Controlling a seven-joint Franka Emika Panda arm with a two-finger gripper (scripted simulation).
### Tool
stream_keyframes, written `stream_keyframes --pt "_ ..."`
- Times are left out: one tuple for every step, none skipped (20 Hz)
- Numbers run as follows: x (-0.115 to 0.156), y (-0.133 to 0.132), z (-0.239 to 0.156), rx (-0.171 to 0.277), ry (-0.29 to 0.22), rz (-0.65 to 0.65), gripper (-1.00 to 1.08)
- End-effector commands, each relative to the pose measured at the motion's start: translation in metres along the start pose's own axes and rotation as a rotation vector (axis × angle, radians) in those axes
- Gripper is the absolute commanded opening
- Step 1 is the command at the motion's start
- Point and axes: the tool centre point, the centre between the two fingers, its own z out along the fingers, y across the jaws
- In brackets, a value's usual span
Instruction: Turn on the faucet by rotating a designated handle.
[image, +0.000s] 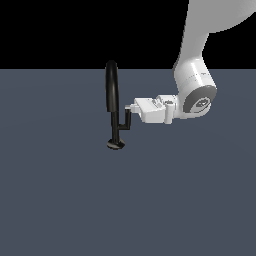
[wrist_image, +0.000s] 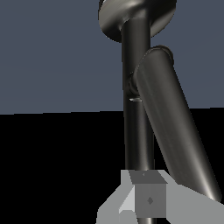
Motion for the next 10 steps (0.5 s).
stream_keyframes --pt "-0.003 0.009 0.0 -0.005 -0.003 0.004 -1.0" --pt "-0.003 0.009 0.0 -0.005 -0.003 0.004 -1.0" --pt "-0.002 0.004 0.0 -0.001 -0.001 -0.001 -1.0" --pt "-0.001 0.008 0.0 -0.001 -0.001 -0.001 -1.0" --pt "0.0 0.011 0.0 -0.001 -0.001 0.0 -1.0" --pt "0.002 0.014 0.0 -0.001 -0.001 0.0 -1.0" --pt "0.003 0.017 0.0 -0.002 -0.001 0.0 -1.0" --pt "0.004 0.021 0.0 -0.002 -0.001 0.0 -1.0" --pt "0.006 0.024 0.0 -0.002 -0.002 0.001 -1.0" --pt "0.007 0.028 0.0 -0.002 -0.002 0.001 -1.0"
